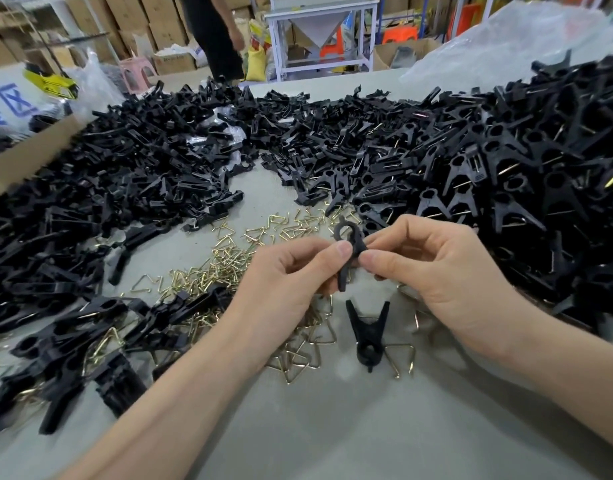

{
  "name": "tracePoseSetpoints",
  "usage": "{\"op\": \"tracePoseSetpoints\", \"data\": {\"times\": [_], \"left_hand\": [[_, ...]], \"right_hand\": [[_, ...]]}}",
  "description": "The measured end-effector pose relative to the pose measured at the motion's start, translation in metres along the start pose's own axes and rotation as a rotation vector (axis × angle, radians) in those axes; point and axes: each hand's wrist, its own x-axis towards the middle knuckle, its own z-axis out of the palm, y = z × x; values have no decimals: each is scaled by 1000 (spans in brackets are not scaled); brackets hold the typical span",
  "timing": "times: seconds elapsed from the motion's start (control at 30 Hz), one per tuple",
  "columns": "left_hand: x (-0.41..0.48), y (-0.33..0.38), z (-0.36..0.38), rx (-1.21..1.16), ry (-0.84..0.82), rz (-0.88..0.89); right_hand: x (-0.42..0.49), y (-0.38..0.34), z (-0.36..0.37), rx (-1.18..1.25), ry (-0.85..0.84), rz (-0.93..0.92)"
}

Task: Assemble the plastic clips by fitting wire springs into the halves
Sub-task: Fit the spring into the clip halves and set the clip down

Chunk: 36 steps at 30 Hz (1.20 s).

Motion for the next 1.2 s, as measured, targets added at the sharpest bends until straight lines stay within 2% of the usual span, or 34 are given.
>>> {"op": "tracePoseSetpoints", "data": {"times": [0.57, 0.73, 1.03, 1.2], "left_hand": [[-1, 1, 0, -56, 29, -25], [-1, 1, 0, -49, 26, -24], [-1, 1, 1, -36, 41, -25], [1, -1, -1, -110, 46, -36]], "right_hand": [[-1, -1, 3, 10, 15, -22], [0, -1, 1, 22, 84, -12], [-1, -2, 2, 19, 38, -27], [-1, -3, 2, 25, 20, -39]]}}
